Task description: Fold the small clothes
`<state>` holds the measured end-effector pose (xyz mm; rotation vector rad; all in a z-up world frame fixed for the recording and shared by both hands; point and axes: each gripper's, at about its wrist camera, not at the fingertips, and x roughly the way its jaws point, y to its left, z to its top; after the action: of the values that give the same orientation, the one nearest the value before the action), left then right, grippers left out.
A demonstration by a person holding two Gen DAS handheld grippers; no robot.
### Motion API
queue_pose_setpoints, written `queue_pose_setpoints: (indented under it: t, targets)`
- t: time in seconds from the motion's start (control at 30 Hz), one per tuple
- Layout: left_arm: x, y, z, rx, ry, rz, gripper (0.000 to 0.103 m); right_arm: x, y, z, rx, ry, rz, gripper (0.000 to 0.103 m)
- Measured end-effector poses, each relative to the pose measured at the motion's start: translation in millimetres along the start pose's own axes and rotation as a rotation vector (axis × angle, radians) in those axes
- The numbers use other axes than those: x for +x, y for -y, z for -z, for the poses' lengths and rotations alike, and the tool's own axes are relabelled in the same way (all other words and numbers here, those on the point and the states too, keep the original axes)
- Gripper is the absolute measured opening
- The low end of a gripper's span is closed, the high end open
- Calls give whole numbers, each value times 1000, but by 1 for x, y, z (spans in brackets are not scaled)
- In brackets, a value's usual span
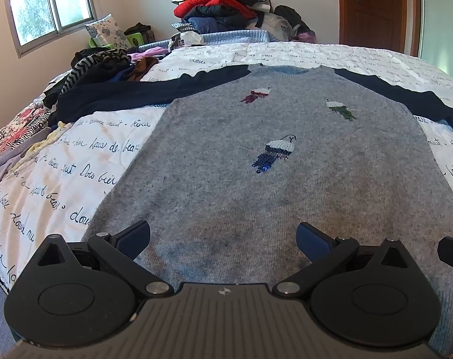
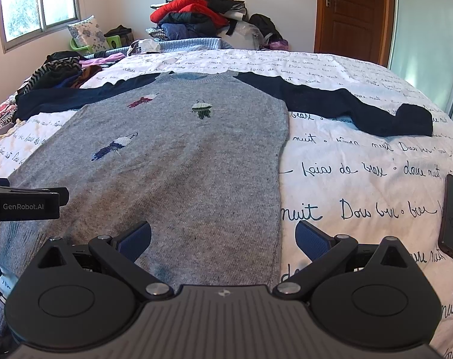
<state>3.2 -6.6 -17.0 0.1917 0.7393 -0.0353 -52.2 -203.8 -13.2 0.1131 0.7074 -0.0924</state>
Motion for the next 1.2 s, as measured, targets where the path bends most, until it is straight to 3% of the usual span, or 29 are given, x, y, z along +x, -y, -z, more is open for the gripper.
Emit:
queue_pose_setpoints:
  t: [0.63, 0.87, 1.07, 1.2]
  targets:
    - [27, 22, -33, 10, 23, -6, 103, 24, 25, -33, 13, 29, 42, 103]
    - [49, 26, -49, -44, 15, 36, 103, 46, 43, -51, -17, 40, 54, 103]
    - [72, 31, -60, -81, 9, 101, 103, 76, 96, -80, 76, 17, 116, 103]
    - [80, 41, -62, -33, 16, 101, 103, 95, 154, -106, 188, 41, 208, 103]
